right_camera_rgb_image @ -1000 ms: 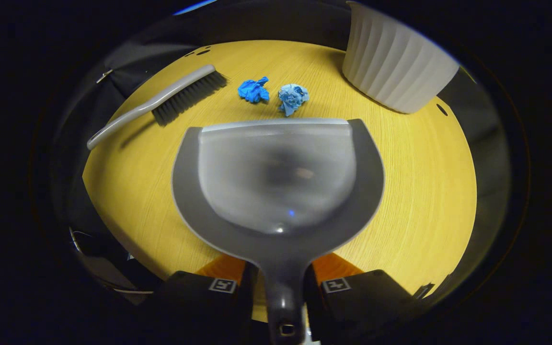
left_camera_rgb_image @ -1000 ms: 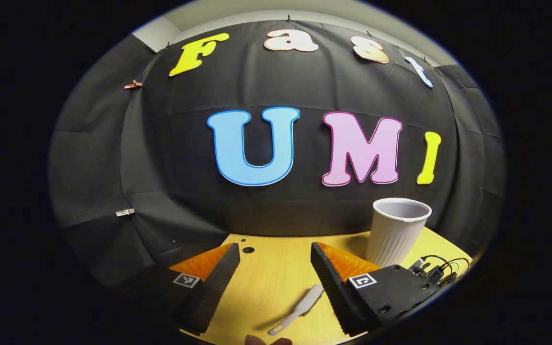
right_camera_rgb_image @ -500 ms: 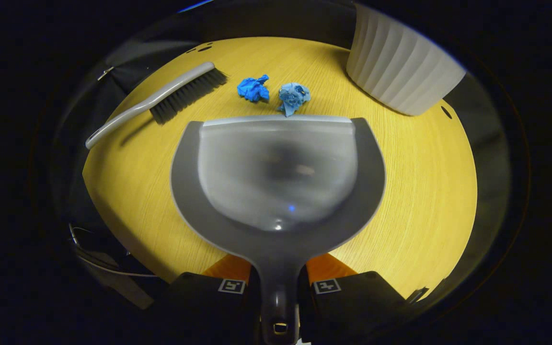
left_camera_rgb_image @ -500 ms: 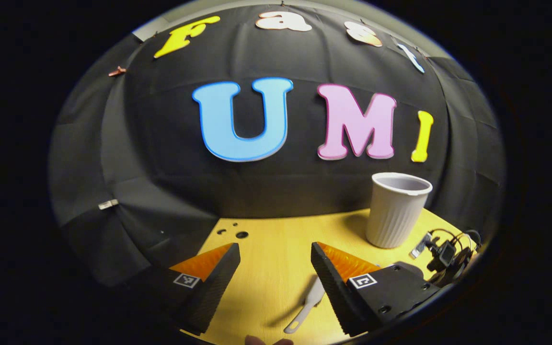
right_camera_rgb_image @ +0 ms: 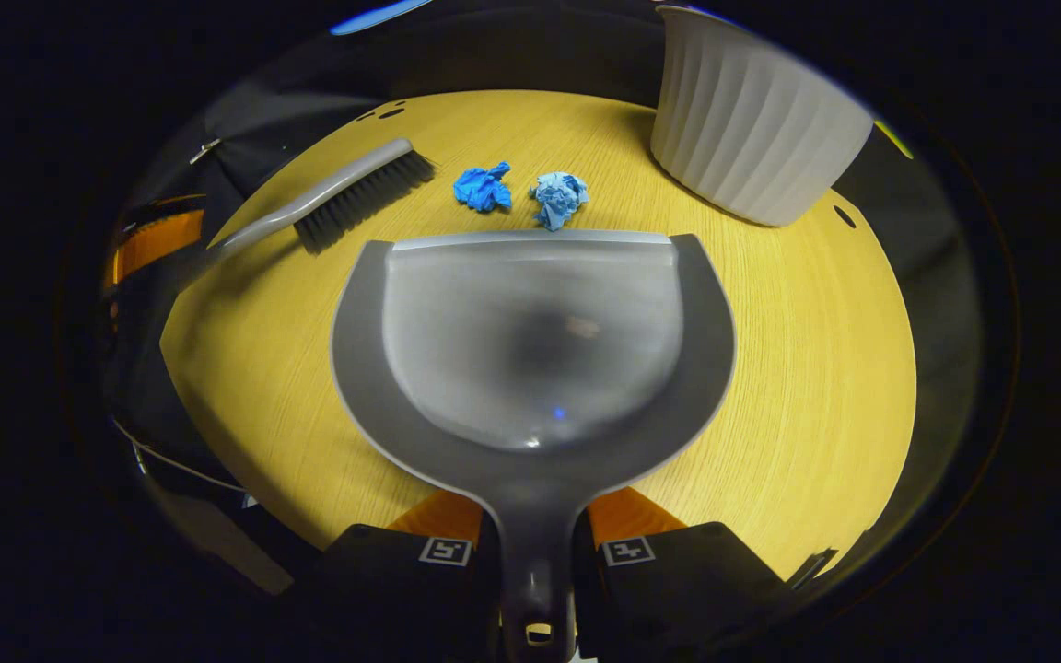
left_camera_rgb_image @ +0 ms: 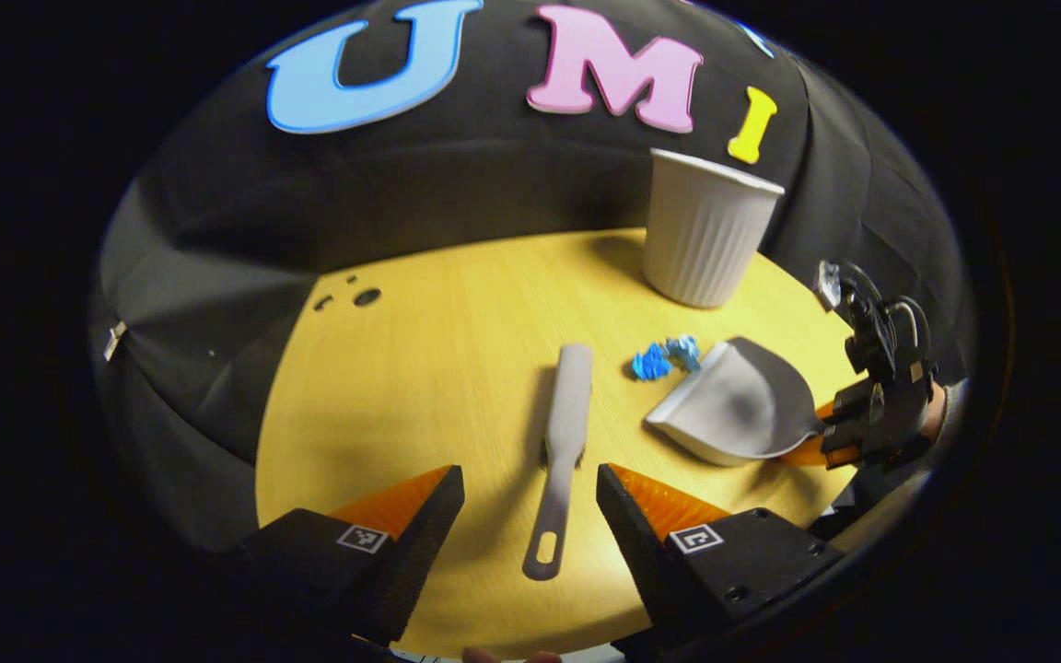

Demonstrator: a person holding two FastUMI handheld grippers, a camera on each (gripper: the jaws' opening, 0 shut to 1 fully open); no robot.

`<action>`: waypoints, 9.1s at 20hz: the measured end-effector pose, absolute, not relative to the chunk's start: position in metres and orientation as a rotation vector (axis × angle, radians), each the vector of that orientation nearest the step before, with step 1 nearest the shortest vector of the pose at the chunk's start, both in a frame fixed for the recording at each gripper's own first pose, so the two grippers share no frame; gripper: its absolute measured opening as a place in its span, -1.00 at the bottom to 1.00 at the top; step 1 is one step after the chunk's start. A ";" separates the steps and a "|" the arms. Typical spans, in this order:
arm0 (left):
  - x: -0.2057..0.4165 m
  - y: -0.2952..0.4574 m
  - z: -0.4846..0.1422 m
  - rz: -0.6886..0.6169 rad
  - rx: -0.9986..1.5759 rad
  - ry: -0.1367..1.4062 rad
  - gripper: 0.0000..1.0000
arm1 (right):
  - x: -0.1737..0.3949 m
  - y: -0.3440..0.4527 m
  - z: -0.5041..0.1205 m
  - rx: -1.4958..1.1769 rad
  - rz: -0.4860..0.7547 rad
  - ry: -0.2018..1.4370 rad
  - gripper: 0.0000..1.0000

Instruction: Pick up the small broom and dustpan from the desktop, sweep the trash into the dustpan with the broom, and then empty the trash into the garbage bin.

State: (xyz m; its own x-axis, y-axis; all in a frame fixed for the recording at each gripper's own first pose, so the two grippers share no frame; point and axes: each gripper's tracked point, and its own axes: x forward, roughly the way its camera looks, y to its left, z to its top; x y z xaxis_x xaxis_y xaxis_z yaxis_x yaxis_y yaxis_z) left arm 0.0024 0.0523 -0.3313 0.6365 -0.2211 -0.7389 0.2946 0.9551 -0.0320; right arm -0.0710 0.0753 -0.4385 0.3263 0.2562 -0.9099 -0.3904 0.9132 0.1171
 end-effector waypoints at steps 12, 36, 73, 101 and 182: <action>0.006 0.043 -0.413 -0.347 0.199 1.158 0.72 | -0.099 0.075 -0.436 -0.080 0.478 1.137 -0.27; 0.082 -0.027 -0.420 -0.570 0.436 1.168 -0.39 | -0.075 0.055 -0.440 -0.220 0.547 1.205 -0.27; 0.073 0.022 -0.422 -0.647 0.422 1.206 -0.33 | -0.034 0.083 -0.407 0.038 0.223 1.005 -0.31; 0.077 0.031 -0.430 -0.658 0.445 1.220 -0.33 | 0.031 0.024 -0.377 -0.830 0.062 0.924 -0.31; 0.078 0.036 -0.427 -0.597 0.455 1.252 -0.33 | -0.243 0.256 -0.671 -0.158 0.364 1.331 -0.27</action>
